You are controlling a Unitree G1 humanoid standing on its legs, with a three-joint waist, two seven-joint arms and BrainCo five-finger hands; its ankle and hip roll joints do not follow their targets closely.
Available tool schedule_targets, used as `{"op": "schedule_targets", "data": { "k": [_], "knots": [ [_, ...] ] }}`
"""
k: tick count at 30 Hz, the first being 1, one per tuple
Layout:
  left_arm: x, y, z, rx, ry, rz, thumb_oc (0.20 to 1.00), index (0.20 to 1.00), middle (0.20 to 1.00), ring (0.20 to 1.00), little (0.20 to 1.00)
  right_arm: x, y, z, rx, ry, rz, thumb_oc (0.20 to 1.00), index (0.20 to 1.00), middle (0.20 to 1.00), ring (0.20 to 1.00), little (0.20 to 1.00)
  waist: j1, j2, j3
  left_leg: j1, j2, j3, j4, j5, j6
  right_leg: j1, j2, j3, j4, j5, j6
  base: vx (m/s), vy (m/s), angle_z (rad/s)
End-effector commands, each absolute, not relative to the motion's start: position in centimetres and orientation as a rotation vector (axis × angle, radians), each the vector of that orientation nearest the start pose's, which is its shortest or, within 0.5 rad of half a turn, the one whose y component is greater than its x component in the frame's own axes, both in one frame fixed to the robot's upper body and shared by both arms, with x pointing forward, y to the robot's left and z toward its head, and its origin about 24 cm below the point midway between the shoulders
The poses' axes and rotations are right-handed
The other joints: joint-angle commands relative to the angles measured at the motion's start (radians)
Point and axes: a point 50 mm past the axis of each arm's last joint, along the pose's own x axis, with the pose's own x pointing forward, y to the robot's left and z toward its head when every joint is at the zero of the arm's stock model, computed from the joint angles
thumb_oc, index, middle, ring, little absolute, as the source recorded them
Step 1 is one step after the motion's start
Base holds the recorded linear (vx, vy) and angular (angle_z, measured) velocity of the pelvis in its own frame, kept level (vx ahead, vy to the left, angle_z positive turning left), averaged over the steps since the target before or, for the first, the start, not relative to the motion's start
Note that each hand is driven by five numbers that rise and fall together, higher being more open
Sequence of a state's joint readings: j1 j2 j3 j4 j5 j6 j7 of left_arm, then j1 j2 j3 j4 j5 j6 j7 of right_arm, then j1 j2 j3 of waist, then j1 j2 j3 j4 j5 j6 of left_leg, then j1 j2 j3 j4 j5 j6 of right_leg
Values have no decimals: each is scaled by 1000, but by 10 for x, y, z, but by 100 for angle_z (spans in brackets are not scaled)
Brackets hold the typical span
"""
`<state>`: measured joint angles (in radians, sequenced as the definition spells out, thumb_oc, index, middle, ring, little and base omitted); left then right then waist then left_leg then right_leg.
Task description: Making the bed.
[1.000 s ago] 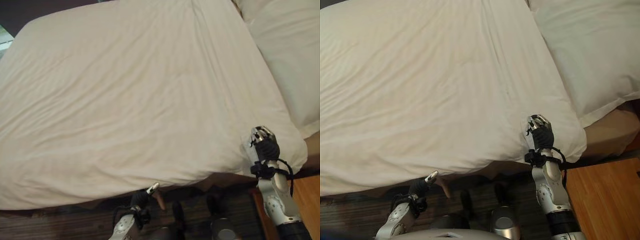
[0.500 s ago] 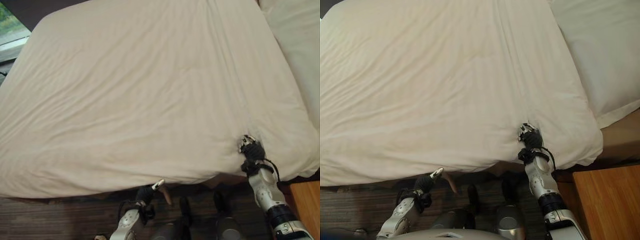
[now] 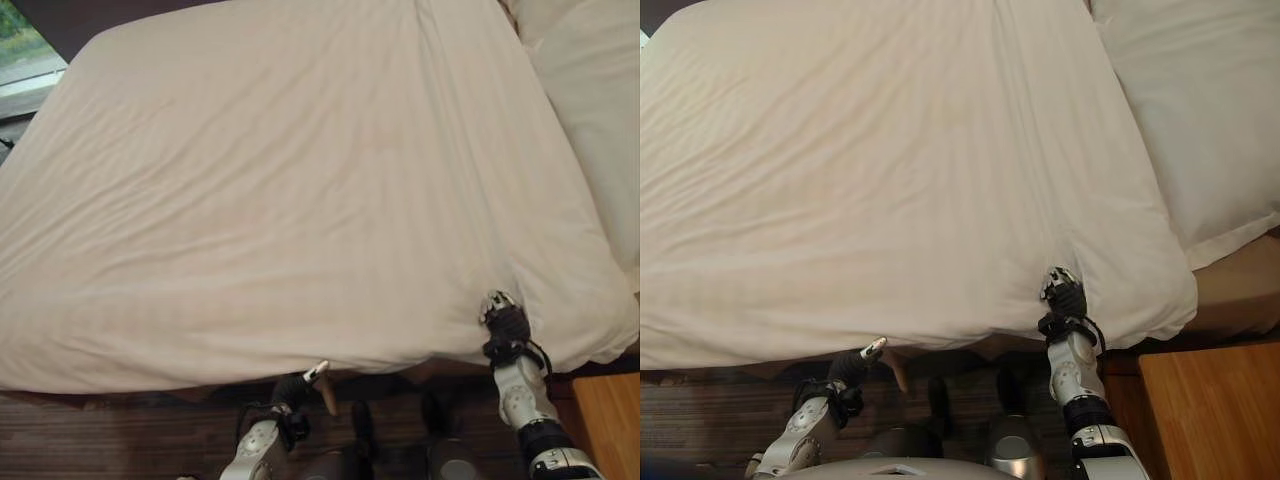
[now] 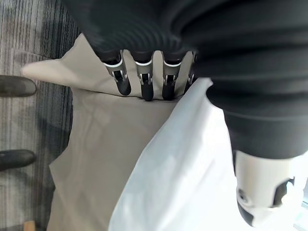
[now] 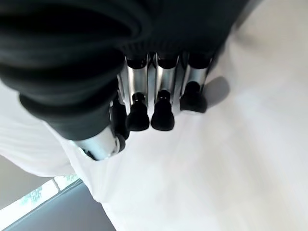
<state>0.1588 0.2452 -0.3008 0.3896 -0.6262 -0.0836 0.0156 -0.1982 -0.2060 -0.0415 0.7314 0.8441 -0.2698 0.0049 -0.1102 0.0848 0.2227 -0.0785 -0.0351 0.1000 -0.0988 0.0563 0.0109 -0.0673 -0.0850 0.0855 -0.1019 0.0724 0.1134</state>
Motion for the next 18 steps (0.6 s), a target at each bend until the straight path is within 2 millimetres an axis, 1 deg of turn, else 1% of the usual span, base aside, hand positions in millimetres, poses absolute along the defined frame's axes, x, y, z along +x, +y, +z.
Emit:
{"op": "schedule_targets", "data": {
  "k": [1,4,8,14,18],
  "knots": [
    [212,153,-50,-370,377,-77,1000,1000,1000,1000,1000,149,-251,-131,613,703,-721,200,200,200,200,200,-31,25,36,40,18,-8,12,-34,-41,-44,13,-10,93,-37,-14,-1,6,4],
    [211,155,-51,-375,378,-72,1000,1000,1000,1000,1000,138,-257,-135,624,723,-772,200,200,200,200,200,-33,20,30,51,19,-7,12,-37,-40,-38,15,-11,96,-40,-13,7,3,2],
    [210,157,-50,-373,378,-71,1000,1000,1000,1000,1000,134,-262,-135,629,722,-800,200,200,200,200,200,-33,12,18,62,21,-11,12,-39,-39,-22,15,-15,92,-44,-13,0,0,0],
    [208,161,-53,-377,389,-58,1000,1000,1000,1000,1000,131,-263,-135,635,725,-807,200,200,200,200,200,-28,-2,2,77,24,-17,12,-42,-38,-3,15,-22,89,-49,-14,0,0,0],
    [204,167,-56,-370,402,-34,1000,1000,1000,1000,1000,124,-262,-139,622,759,-809,200,200,200,200,200,-17,-20,-17,92,27,-24,12,-47,-36,19,15,-32,87,-50,-14,-2,2,1]
  ]
}}
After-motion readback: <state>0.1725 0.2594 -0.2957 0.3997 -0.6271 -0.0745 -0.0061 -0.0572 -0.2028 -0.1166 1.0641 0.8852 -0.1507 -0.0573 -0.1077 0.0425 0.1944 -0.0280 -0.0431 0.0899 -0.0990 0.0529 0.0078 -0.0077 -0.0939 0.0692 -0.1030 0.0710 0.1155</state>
